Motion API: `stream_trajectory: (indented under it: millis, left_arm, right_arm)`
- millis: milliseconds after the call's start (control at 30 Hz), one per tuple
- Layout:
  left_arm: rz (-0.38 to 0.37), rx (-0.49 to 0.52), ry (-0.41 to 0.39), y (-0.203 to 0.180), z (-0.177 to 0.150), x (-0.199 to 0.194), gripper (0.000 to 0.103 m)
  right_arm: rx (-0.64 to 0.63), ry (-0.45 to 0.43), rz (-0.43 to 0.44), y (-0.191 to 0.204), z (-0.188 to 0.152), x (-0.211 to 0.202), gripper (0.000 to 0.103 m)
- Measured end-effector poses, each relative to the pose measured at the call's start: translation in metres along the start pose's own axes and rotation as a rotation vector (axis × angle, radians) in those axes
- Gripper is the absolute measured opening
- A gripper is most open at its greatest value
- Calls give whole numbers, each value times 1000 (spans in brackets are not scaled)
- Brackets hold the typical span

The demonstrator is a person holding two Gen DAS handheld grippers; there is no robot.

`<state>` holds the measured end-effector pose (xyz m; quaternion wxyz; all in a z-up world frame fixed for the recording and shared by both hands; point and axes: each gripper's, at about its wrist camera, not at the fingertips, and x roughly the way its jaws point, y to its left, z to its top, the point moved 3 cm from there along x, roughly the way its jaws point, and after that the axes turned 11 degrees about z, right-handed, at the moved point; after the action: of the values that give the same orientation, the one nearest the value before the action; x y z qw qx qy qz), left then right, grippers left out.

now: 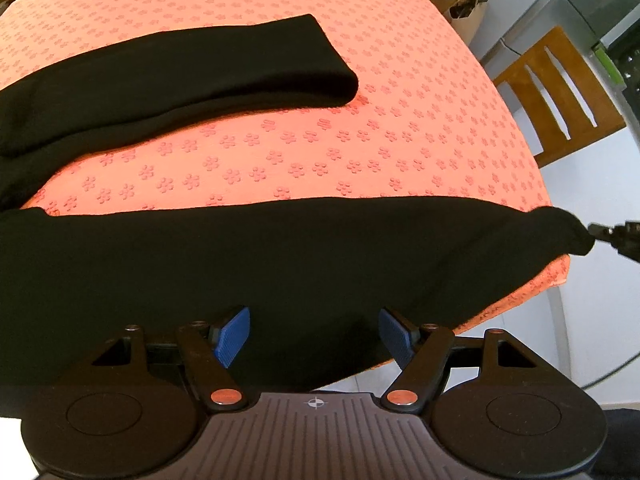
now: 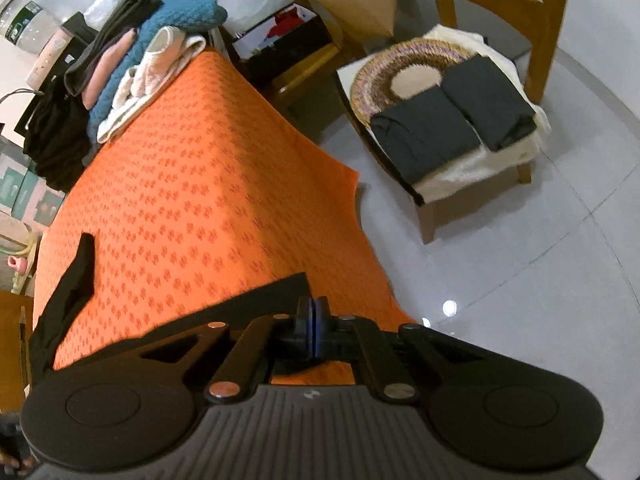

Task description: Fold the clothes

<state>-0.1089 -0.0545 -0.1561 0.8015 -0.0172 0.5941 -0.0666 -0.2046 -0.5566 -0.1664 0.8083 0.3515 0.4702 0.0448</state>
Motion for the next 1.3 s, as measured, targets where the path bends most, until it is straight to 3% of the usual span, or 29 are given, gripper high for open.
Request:
stream_trajectory:
  millis: [167, 300, 333, 400, 600, 800, 833, 867, 967, 1133, 1300]
  left_arm:
    - [4, 34, 10, -6, 3, 2, 73]
    - [9, 55, 9, -12, 5, 2, 74]
    - [10, 60, 8, -13, 6, 2, 74]
    - [14, 64, 3, -15, 7, 1, 74]
    - [9, 54, -32, -19, 11, -12, 74]
    - [-5, 4, -71, -18, 19, -30, 74]
    - [-11, -10, -77, -17, 20, -33, 74]
    - [-16, -24, -82, -17, 21, -36, 74]
    - [-42, -83, -95, -12, 23, -46, 74]
    - [-111, -213, -103, 0, 25, -61, 74]
    - [-164, -316, -103, 14, 23, -68, 74]
  right_arm:
    - [22, -7, -38, -17, -14, -5, 1]
    - [70, -56, -68, -21, -22, -9, 7]
    - [93, -71, -67, -23, -24, -10, 9]
    - [161, -104, -49, -26, -32, -12, 29]
    - [394, -179, 78, -35, -56, -4, 40]
    - [492, -206, 140, -34, -69, 17, 37]
    - [495, -213, 143, -33, -68, 18, 32]
    - [496, -220, 146, -31, -68, 20, 8]
    - [411, -254, 131, -10, -61, 12, 5]
    - [70, -255, 77, 66, -49, -4, 5]
    - [-276, -156, 77, 157, -54, 14, 5]
